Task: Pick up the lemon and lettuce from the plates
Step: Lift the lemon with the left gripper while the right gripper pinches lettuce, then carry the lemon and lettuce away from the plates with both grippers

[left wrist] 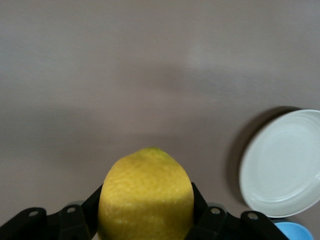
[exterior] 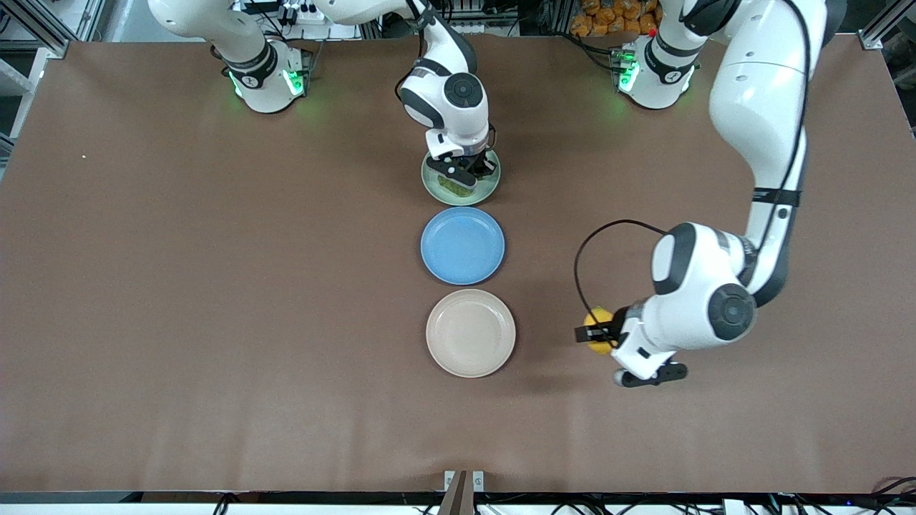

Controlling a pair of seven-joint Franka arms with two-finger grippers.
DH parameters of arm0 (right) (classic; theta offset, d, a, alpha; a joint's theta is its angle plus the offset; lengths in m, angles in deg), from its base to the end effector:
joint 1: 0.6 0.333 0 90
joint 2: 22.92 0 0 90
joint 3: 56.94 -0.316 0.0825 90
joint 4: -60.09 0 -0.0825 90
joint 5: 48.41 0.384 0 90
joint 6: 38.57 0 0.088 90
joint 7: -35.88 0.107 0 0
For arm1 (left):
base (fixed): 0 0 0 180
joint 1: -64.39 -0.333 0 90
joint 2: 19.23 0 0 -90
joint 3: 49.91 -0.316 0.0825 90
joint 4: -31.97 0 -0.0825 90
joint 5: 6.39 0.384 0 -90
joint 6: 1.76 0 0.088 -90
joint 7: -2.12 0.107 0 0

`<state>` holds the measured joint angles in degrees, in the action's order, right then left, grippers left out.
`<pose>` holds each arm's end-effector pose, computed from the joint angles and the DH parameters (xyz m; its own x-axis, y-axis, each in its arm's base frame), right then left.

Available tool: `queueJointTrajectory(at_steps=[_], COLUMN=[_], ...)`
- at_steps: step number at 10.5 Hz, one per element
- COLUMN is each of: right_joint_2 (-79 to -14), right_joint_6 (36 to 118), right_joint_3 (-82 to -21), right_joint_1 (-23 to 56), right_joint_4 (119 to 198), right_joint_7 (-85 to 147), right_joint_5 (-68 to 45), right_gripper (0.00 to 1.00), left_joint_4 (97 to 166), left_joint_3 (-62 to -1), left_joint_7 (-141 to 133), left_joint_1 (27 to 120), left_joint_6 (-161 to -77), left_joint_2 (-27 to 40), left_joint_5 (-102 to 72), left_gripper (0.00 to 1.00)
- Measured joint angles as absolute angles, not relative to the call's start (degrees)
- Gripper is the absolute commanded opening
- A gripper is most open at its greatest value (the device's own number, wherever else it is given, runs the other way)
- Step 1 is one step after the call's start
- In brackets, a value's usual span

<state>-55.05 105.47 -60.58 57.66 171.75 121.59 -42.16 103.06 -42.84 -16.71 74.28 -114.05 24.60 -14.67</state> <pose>0.2938 0.5459 0.1896 0.8670 -0.4886 -0.0977 -0.4916 -0.8708 -0.0068 0.7164 -0.2038 0.3103 0.9870 0.1107 -0.1168 0.1314 -0.9735 0.1870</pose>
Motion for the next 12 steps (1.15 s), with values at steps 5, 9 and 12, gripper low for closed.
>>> queueJointTrajectory(at_steps=[5,9,12], right_joint_2=[-52.8,-49.22,-45.98], right_joint_6=[105.73,104.77,101.52], right_joint_3=[-58.52,-54.39,-51.27], right_joint_1=[57.61,57.14,56.32], right_joint_4=[170.78,170.71,170.66], right_joint_7=[121.81,119.2,113.4], right_joint_5=[-42.81,-45.0,-45.19], right_gripper=[0.0,0.0,0.0], left_joint_4=[105.05,107.97,110.34], left_joint_3=[-42.97,-43.13,-43.06], left_joint_7=[-14.98,-9.11,-8.93], left_joint_1=[69.3,65.95,65.9], left_joint_6=[-110.72,-110.43,-110.39], left_joint_2=[24.62,25.83,26.89], left_joint_5=[-8.3,-8.07,-7.96], left_gripper=[0.44,0.44,0.44])
